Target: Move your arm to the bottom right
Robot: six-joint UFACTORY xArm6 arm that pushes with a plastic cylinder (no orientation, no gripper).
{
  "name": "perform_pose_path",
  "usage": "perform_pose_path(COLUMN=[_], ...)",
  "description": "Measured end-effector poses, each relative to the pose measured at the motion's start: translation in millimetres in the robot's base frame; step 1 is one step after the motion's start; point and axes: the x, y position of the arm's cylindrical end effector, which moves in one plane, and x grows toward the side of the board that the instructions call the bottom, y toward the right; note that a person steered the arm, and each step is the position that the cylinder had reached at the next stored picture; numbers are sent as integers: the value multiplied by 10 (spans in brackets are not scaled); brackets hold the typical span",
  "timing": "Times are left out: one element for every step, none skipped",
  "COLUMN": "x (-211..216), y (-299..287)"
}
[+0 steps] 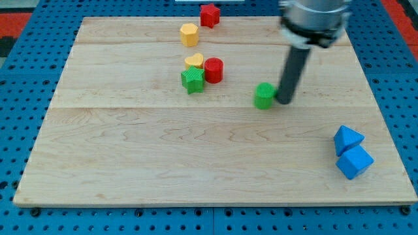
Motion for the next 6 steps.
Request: perform_pose_path(x=[355,69,-214,-38,71,1038], y=[33,-460,-586,53,1429,2001])
